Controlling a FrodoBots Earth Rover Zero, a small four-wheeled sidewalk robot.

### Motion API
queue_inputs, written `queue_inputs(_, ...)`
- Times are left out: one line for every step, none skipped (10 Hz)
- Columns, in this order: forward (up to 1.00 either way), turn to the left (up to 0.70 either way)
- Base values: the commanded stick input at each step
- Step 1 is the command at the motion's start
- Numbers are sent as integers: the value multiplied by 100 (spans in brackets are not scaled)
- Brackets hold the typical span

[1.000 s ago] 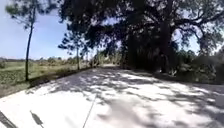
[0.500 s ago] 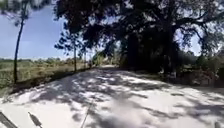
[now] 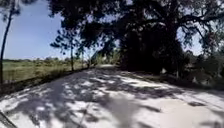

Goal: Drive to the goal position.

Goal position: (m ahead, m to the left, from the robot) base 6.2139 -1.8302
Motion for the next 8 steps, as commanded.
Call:
queue_inputs(85,0)
queue_inputs(85,0)
queue_inputs(85,0)
queue_inputs(85,0)
queue_inputs(85,0)
queue_inputs(85,0)
queue_inputs(85,0)
queue_inputs(85,0)
